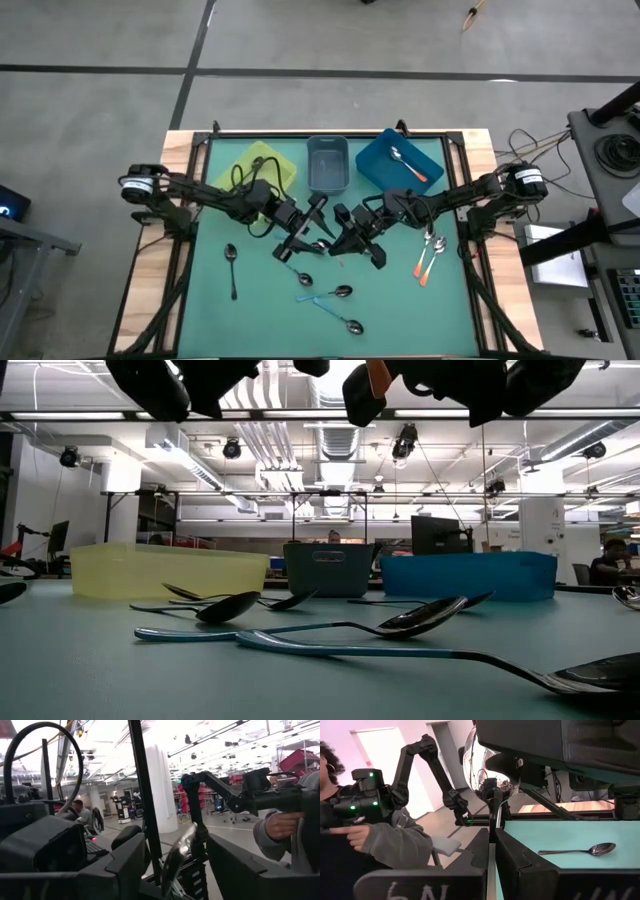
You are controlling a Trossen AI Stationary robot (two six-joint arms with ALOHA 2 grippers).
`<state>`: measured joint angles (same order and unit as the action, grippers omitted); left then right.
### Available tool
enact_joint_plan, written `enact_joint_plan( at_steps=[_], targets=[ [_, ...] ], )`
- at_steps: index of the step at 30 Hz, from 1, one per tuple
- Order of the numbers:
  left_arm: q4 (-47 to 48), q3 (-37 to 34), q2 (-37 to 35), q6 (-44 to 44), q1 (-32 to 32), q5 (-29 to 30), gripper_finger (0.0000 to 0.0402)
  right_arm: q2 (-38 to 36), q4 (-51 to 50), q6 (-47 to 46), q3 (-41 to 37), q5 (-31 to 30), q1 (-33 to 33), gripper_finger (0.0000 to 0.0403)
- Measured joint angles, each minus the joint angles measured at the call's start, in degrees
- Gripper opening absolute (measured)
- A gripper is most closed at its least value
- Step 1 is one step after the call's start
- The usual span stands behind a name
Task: Sort silverware by color (type)
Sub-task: Put the orange spoon into the blue bin
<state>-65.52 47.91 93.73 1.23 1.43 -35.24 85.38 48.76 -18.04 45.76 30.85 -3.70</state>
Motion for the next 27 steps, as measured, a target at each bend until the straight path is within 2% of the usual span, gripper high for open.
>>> enact_joint_plan(
  at_steps=[8, 15, 19, 27],
  targets=[
    [0.3, 0.1, 0.0, 0.0, 0.0, 0.3, 0.0111, 0.0, 0.1, 0.1, 0.0, 0.0, 0.0, 0.0009],
    [0.5, 0.1, 0.0, -0.4, -0.1, 1.6, 0.0012, 0.0, 0.1, 0.0, 0.0, -1.4, 0.0, 0.0009],
    [0.6, 0.1, 0.1, -0.1, 0.0, 4.8, 0.0006, 0.0, 0.1, 0.1, 0.0, -2.0, 0.0, 0.0021],
    [0.8, -0.3, 0.0, 1.6, 0.0, 7.0, 0.0002, -0.1, -0.5, -0.6, 0.0, -2.6, 1.0, 0.0072]
  ],
)
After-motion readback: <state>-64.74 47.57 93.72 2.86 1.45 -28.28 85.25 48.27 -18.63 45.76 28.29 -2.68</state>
